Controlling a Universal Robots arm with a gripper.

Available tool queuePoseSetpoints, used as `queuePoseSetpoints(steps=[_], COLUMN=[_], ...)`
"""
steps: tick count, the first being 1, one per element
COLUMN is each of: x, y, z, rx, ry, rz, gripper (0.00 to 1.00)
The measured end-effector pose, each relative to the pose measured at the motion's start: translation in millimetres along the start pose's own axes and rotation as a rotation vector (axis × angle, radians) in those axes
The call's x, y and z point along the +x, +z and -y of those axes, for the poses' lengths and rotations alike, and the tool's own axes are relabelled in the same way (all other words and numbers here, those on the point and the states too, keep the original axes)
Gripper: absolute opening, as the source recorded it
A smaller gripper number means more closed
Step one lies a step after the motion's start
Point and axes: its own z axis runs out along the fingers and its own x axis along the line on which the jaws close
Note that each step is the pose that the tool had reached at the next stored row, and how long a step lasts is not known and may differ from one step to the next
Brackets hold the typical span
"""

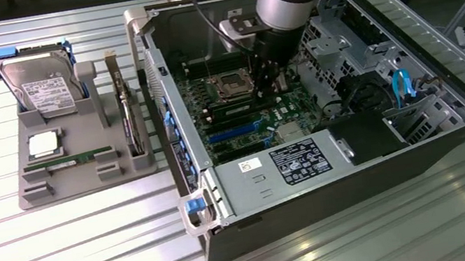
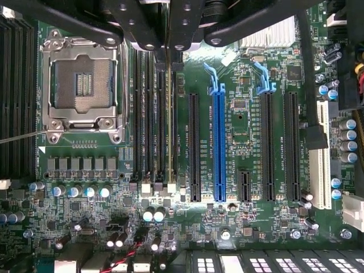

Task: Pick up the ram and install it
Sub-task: 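Insert the ram into the slot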

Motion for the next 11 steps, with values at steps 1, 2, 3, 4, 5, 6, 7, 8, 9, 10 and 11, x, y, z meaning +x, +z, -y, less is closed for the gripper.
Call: queuePoseSetpoints(steps=[1,2,3,4,5,6,7,8,9,10,11], x=[0.1,0.0,0.1,0.2,0.2,0.1,0.2,0.1,0.2,0.2,0.1], y=[0.6,1.1,1.4,5.0,5.0,5.0,5.0,5.1,5.0,5.0,4.9], z=[0.0,0.0,0.0,0.1,0.1,0.1,0.1,0.1,0.1,0.1,0.1], rx=[0.0,0.0,-0.0001,0.0,0.0,-0.0001,-0.0001,0.0,0.0,0.0,0.0], ry=[0.0,0.0,0.0,0.0,0.0,0.0,0.0,0.0,0.0,0.0,0.0], rz=[-0.0001,0.0,-0.0003,-0.0001,-0.0001,-0.0001,-0.0001,0.0,-0.0001,0.0,0.0001], gripper=[0.11,0.11,0.11,0.11,0.11,0.11,0.11,0.11,0.11,0.11,0.11])
